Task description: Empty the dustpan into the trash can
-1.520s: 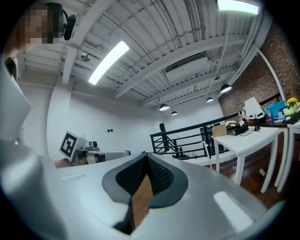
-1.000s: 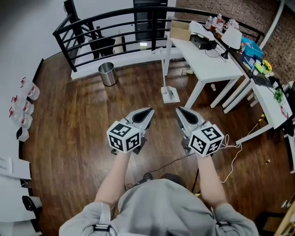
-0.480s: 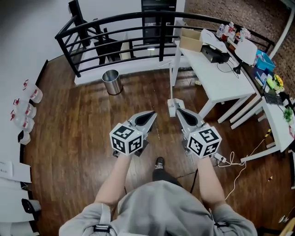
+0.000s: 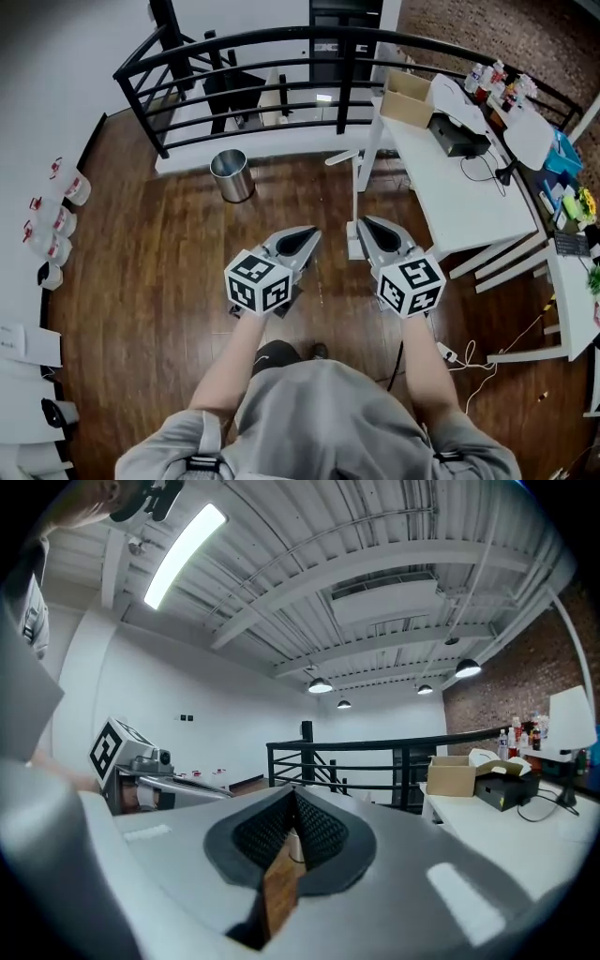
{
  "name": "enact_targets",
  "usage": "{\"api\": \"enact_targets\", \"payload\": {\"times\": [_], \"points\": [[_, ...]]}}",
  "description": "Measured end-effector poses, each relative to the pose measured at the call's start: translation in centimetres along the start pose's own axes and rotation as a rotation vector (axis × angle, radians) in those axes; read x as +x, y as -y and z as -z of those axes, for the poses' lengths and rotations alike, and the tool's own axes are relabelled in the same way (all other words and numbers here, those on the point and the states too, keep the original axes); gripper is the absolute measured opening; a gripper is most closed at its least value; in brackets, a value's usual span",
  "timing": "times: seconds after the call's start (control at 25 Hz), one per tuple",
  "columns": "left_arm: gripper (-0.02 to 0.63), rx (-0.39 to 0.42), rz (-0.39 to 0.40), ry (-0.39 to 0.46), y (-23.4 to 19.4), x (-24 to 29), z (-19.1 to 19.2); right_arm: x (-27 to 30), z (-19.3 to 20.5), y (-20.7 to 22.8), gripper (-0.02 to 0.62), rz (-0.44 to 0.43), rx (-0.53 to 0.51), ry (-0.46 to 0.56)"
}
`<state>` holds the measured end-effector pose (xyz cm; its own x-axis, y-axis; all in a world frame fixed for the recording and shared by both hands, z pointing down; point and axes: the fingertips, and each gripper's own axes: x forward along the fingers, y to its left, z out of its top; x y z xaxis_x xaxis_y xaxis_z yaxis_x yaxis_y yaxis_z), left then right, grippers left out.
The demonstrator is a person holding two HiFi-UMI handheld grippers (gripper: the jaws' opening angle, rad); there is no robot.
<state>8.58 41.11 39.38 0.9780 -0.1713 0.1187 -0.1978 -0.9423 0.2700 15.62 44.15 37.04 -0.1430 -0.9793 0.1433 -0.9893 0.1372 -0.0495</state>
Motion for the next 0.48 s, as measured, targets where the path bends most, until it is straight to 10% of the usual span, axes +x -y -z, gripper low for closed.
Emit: {"api": "enact_targets", "payload": {"times": [0.48], "points": [[0.000,0.010,0.087,-0.035,-12.9,10.1,-3.3,11.4,1.2,9.9,0.000,0.155,0.024,-0.075]]}}
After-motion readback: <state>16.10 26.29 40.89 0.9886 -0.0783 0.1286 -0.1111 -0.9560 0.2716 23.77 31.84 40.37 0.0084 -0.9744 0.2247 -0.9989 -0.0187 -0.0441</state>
